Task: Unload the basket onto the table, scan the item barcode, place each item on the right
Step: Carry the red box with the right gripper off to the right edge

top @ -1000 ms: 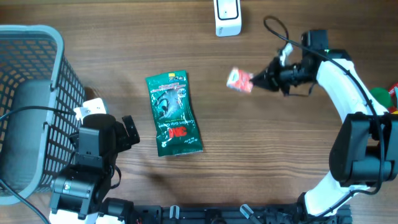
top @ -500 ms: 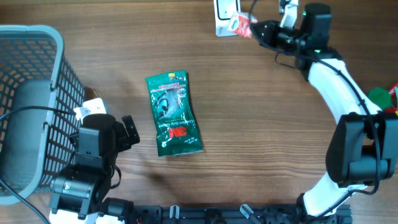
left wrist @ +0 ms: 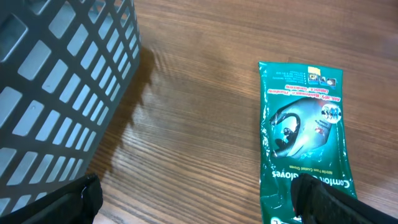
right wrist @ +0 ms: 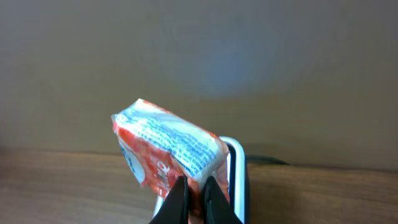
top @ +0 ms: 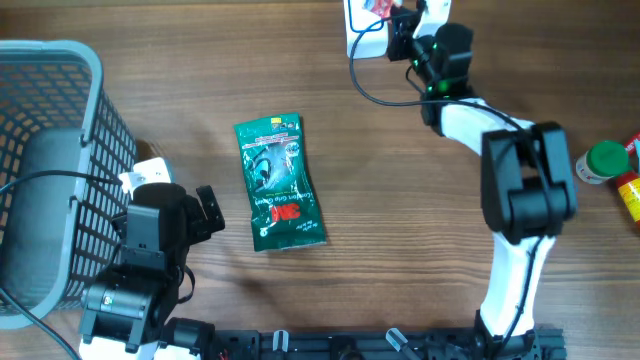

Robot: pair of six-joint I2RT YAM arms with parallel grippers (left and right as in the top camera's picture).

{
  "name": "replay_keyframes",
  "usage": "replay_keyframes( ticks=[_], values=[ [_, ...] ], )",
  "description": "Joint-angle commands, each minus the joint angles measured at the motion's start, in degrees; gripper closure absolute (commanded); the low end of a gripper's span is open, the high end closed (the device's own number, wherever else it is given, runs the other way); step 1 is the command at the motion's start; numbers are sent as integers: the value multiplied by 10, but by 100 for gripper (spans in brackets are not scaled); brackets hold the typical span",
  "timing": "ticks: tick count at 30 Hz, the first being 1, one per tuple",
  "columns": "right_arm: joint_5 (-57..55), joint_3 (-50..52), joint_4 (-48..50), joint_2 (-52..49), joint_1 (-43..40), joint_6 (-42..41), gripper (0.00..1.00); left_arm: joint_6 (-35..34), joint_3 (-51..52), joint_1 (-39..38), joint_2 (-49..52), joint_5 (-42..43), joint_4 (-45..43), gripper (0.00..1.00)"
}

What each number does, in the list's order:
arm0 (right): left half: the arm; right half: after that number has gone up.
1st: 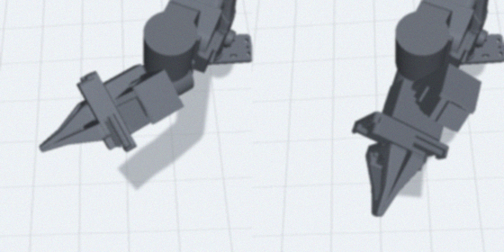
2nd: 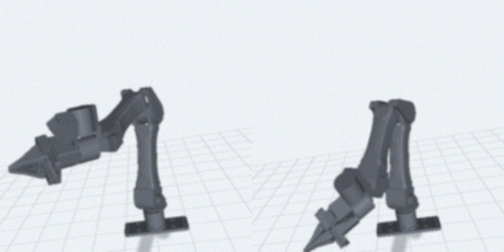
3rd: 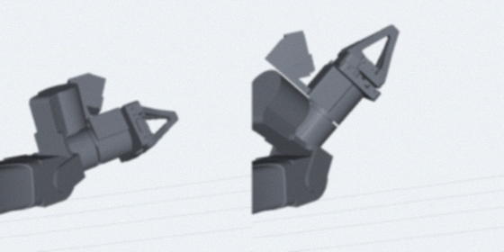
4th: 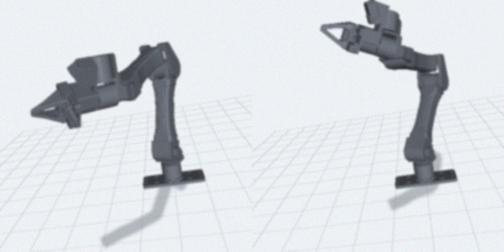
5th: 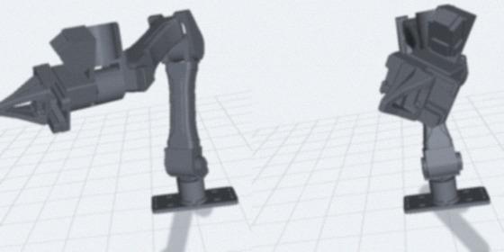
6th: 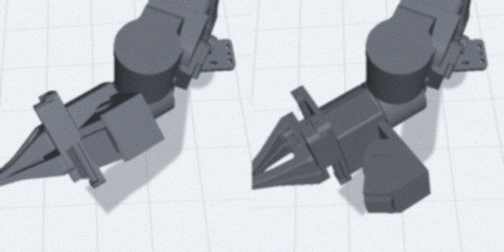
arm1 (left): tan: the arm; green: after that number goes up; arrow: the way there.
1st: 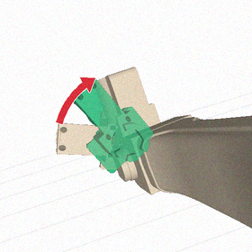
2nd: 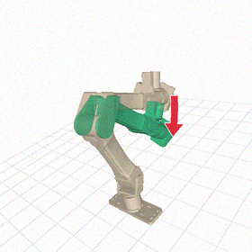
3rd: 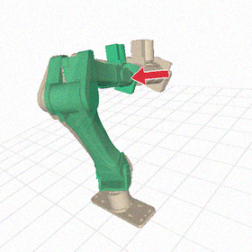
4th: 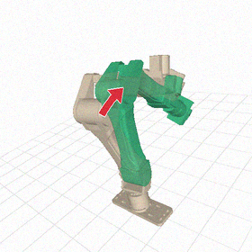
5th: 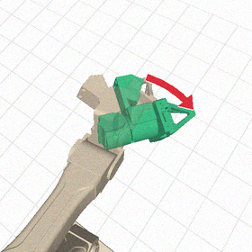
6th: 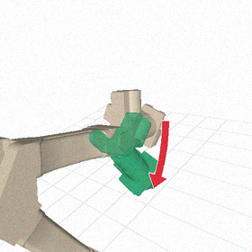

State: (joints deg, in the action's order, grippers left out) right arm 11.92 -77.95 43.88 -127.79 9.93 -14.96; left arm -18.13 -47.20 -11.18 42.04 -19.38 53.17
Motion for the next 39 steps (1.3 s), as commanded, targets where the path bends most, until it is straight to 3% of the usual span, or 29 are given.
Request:
replay_keyframes(
  ticks=[1,11,16,21,26,32,39],
  values=[
    [-10,-52,16,-45,11,-36,95,-5,0,3,-3,5,-1,0],
    [-81,-83,15,-65,30,-35,95,-5,0,3,-3,5,-1,0],
    [-81,-83,-13,1,-9,-34,96,-5,0,3,-3,5,-1,0],
    [-109,-83,-156,115,-88,-34,95,-5,0,3,-3,5,-1,0],
    [-258,-83,-368,204,-194,-32,95,-5,0,3,-3,5,-1,0],
    [-280,-70,-558,199,-324,-60,95,-5,0,3,-3,5,-1,0],
    [-280,-59,-646,132,-453,-95,95,-5,0,3,-3,5,-1,0]
  ],
)
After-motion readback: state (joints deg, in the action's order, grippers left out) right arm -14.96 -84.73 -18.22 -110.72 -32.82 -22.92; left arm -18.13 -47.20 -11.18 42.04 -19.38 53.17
